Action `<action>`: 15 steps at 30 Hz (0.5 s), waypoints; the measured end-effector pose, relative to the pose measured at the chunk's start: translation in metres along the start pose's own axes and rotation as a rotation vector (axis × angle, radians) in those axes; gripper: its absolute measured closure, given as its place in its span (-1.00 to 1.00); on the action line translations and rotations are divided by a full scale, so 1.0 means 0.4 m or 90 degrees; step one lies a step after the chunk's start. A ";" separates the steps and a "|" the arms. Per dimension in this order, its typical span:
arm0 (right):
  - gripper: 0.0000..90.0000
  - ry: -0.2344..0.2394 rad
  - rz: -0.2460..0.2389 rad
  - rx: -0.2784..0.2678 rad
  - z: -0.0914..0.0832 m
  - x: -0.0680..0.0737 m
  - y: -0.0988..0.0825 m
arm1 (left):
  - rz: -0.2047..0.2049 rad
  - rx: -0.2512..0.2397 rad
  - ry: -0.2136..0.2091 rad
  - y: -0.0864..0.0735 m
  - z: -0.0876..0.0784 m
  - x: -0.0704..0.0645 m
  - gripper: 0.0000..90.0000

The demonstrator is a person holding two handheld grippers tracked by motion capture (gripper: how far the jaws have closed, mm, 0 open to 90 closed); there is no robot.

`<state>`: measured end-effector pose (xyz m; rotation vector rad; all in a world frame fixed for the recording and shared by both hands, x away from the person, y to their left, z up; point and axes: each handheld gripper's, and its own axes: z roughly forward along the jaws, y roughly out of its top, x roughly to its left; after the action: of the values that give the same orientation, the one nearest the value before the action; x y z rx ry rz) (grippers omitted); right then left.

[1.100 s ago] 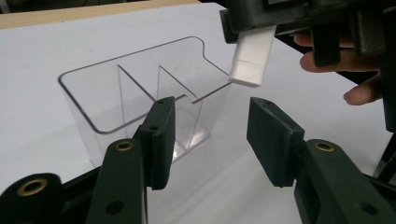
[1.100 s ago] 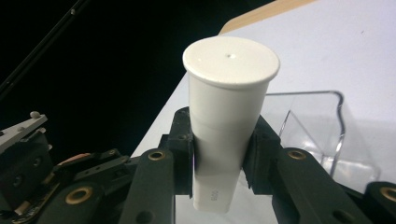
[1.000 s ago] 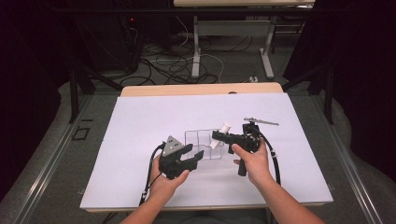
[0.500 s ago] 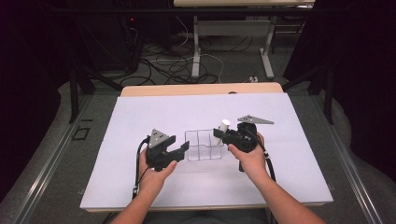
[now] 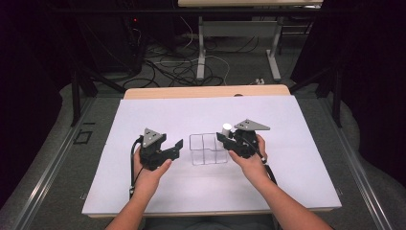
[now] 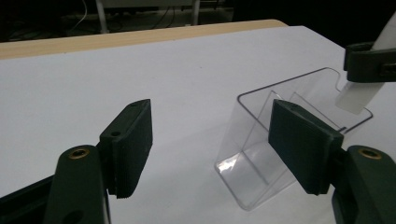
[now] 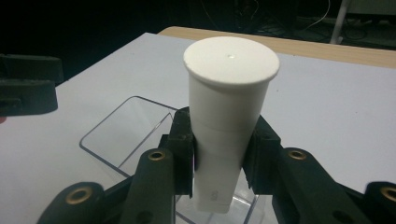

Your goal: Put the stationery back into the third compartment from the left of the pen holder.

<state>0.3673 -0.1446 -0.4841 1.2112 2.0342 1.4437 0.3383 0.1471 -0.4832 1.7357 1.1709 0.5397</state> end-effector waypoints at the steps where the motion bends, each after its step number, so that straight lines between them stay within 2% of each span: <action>1: 0.51 0.000 -0.001 0.001 0.001 0.000 -0.001 | 0.004 0.001 0.007 -0.001 0.001 0.006 -0.34; 7: 0.51 -0.011 -0.030 0.000 0.009 0.003 -0.009 | -0.008 0.004 0.026 -0.004 0.004 0.030 -0.57; 10: 0.51 -0.011 -0.033 0.002 0.011 0.005 -0.010 | -0.015 0.009 0.034 -0.003 0.002 0.043 -0.63; 15: 0.51 -0.012 -0.038 0.008 0.016 0.007 -0.015 | -0.010 0.021 0.048 -0.003 0.003 0.057 -0.66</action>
<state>0.3677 -0.1392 -0.4915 1.1545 2.0523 1.3888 0.3489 0.1669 -0.4880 1.7465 1.2511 0.5832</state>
